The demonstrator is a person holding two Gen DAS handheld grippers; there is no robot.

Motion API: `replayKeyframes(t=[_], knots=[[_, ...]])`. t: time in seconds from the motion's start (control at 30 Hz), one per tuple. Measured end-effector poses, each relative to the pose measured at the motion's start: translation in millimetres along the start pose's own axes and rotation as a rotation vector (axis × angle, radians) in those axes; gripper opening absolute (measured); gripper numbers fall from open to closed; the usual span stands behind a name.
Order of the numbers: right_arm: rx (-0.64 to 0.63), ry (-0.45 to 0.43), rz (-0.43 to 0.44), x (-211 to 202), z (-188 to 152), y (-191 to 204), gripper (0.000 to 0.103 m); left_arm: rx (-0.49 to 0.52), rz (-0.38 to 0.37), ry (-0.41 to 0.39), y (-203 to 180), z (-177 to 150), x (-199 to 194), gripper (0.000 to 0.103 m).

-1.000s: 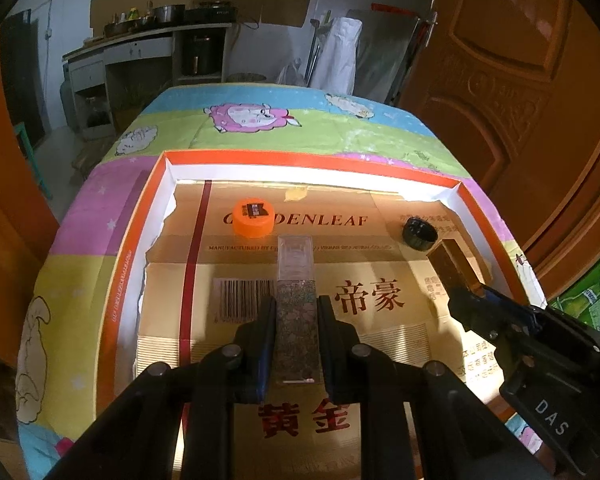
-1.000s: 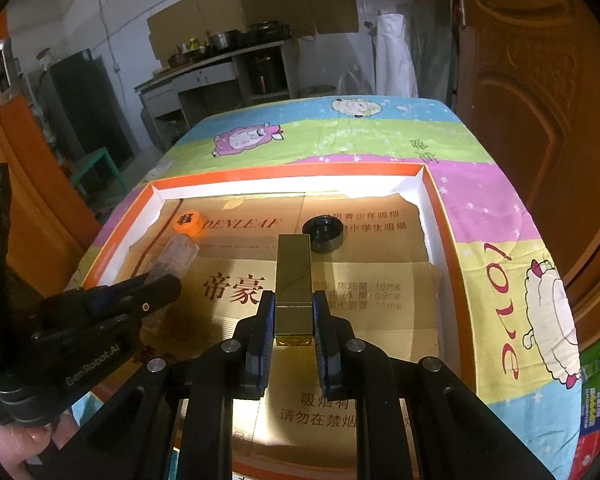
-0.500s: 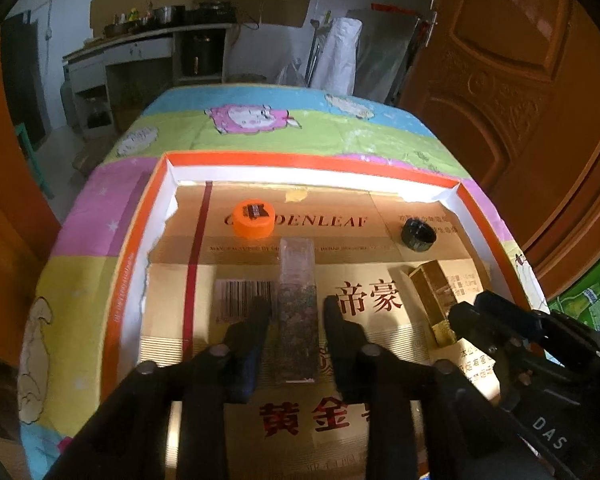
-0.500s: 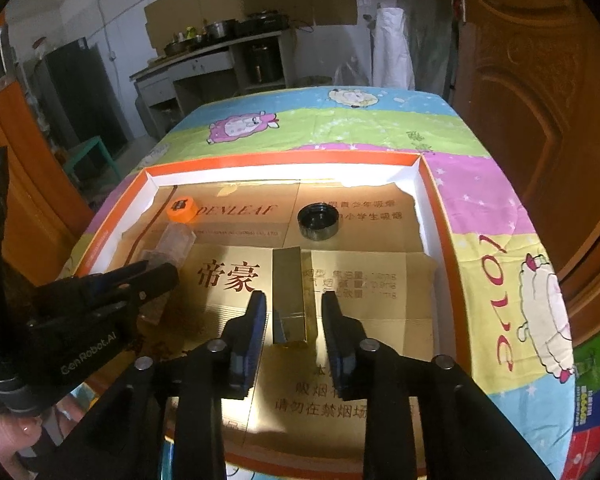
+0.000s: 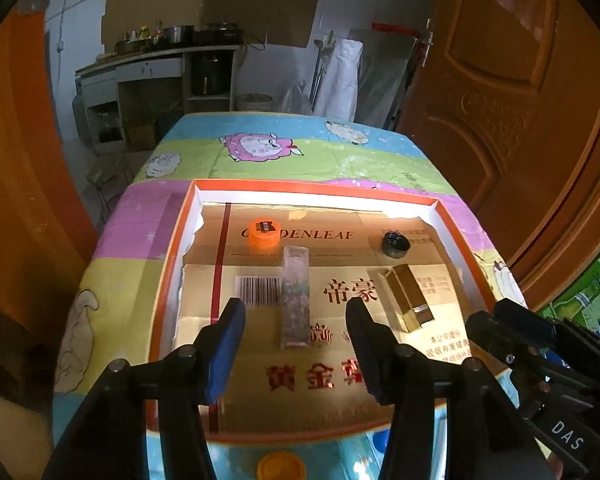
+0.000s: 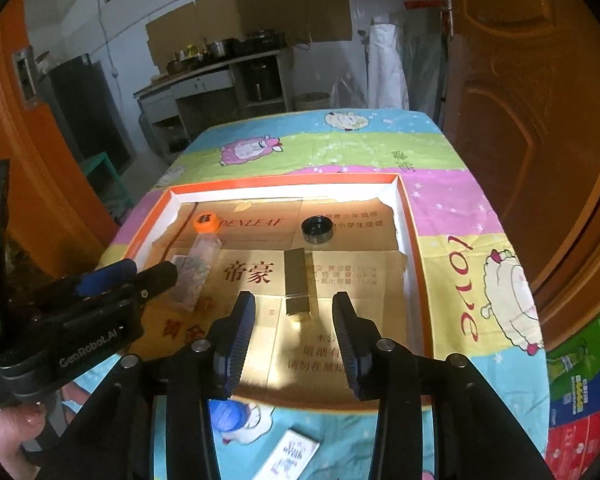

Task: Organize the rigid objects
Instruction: 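Open the right tool to drop the gold box while the left tool releases the clear case, then withdraw both open tools from the box back over the table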

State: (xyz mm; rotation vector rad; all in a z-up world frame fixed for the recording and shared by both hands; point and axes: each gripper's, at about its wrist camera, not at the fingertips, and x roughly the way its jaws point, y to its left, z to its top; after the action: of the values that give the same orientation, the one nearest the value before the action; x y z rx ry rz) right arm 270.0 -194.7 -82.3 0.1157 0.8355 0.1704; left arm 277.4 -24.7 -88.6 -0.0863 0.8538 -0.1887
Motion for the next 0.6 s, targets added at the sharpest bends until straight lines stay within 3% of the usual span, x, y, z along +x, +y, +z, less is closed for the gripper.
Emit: replayKeyframes(t=[0.27, 0.6], knots=[[0.0, -0.03, -0.001, -41.5, -11.8, 8.9, 0.041, 0.003, -0.011, -0.045, -2.3, -15.9, -49.2, 0.052], [0.006, -0.056, -0.011, -98.4, -46.3, 19.8, 0.041, -0.003, -0.041, -0.089, -4.6, -58.7, -113.9, 0.052]])
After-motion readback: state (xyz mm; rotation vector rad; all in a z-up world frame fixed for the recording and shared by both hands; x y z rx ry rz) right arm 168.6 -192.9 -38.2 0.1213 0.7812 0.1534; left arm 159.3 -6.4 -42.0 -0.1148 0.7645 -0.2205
